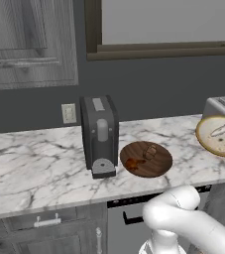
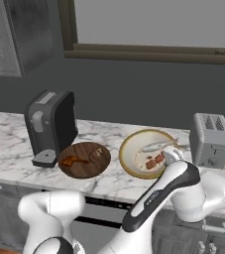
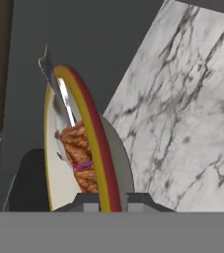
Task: Place the bowl containing the fish and kebab skewer in the microwave. Close the microwave door and press the start button to microwave the meal.
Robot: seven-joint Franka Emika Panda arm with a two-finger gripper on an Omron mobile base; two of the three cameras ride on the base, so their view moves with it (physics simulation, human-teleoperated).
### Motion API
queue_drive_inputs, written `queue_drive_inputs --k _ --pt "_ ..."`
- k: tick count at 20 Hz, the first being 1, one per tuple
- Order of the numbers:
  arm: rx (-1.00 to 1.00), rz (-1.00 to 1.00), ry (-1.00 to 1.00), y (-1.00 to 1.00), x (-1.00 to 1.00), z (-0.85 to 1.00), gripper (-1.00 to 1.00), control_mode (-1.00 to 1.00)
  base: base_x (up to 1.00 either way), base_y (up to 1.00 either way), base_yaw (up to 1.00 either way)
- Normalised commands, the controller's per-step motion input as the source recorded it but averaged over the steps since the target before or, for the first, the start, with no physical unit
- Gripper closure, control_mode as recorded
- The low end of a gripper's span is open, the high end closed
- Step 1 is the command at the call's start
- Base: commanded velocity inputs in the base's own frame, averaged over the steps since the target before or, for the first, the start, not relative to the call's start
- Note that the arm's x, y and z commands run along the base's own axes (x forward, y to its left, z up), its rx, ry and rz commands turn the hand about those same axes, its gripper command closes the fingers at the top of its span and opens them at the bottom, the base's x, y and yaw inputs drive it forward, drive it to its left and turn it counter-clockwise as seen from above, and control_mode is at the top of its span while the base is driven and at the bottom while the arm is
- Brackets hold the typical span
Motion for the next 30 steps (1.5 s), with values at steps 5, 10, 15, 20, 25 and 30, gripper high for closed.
queue_drive_inputs --k 5,10,15,20,25,30 --pt "-0.15 0.02 -0.01 0.58 -0.24 0.58 1.00 -1.00 0.00 0.00 0.00" --pt "-0.03 0.04 0.11 0.42 -0.23 0.64 1.00 -1.00 0.00 0.00 0.00" --pt "0.00 0.12 0.10 0.37 -0.52 0.55 1.00 -1.00 0.00 0.00 0.00" --pt "0.00 0.16 0.06 0.38 -0.59 0.39 1.00 -1.00 0.00 0.00 0.00" --pt "0.00 0.15 0.05 0.73 -0.21 0.11 1.00 -1.00 0.00 0.00 0.00" --pt "0.02 0.12 0.05 0.68 0.00 0.00 1.00 -1.00 0.00 0.00 0.00"
